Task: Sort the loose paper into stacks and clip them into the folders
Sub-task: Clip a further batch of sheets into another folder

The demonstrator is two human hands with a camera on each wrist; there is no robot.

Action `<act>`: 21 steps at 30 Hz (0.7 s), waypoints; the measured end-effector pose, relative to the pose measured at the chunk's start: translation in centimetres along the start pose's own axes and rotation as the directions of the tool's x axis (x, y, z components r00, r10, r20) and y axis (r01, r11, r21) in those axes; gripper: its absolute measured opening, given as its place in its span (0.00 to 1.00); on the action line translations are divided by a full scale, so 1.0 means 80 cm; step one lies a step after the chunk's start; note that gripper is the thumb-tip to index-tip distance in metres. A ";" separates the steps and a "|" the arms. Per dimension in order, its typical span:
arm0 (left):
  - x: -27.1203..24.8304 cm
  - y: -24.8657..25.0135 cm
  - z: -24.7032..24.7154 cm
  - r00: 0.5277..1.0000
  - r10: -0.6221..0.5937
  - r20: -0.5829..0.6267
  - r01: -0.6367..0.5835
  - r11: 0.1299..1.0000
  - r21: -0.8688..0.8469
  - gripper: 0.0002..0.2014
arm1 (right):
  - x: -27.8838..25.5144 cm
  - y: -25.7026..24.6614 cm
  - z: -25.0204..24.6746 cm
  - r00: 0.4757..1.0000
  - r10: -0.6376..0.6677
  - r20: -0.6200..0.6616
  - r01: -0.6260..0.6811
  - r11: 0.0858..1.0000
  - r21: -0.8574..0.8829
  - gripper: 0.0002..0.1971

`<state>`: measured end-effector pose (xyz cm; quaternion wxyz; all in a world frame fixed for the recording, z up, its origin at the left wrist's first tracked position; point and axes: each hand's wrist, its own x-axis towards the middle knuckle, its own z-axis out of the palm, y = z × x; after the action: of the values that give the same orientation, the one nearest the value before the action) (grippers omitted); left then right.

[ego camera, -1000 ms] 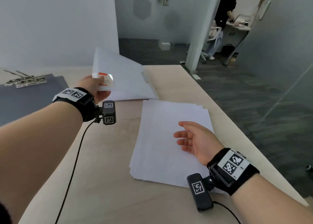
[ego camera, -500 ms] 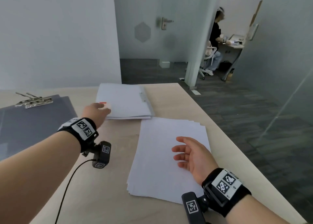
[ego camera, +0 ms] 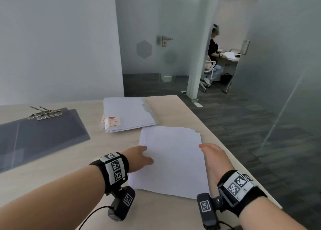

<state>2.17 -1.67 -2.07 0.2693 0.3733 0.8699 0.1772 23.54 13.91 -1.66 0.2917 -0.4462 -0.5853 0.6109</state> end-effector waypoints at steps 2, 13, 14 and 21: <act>-0.007 0.009 0.010 0.997 0.007 0.076 -0.016 0.994 0.107 0.38 | 0.009 0.008 -0.009 0.994 0.106 0.031 -0.107 0.993 0.058 0.14; -0.034 0.027 0.035 0.987 0.102 0.126 -0.119 0.984 0.133 0.39 | 0.010 0.018 -0.041 0.952 0.299 0.063 -0.305 0.943 0.135 0.14; -0.036 0.027 0.035 0.986 0.112 0.125 -0.125 0.987 0.106 0.39 | 0.008 0.019 -0.045 0.955 0.292 0.056 -0.296 0.948 0.116 0.13; -0.039 0.023 0.034 0.979 0.182 0.092 -0.178 0.983 -0.049 0.34 | 0.000 0.022 -0.053 0.969 0.213 0.124 -0.202 0.975 -0.092 0.10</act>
<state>6.61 -2.46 -2.21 0.3012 0.4528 0.8150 0.2003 27.63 15.58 -2.98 0.1688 -0.4745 -0.5771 0.6429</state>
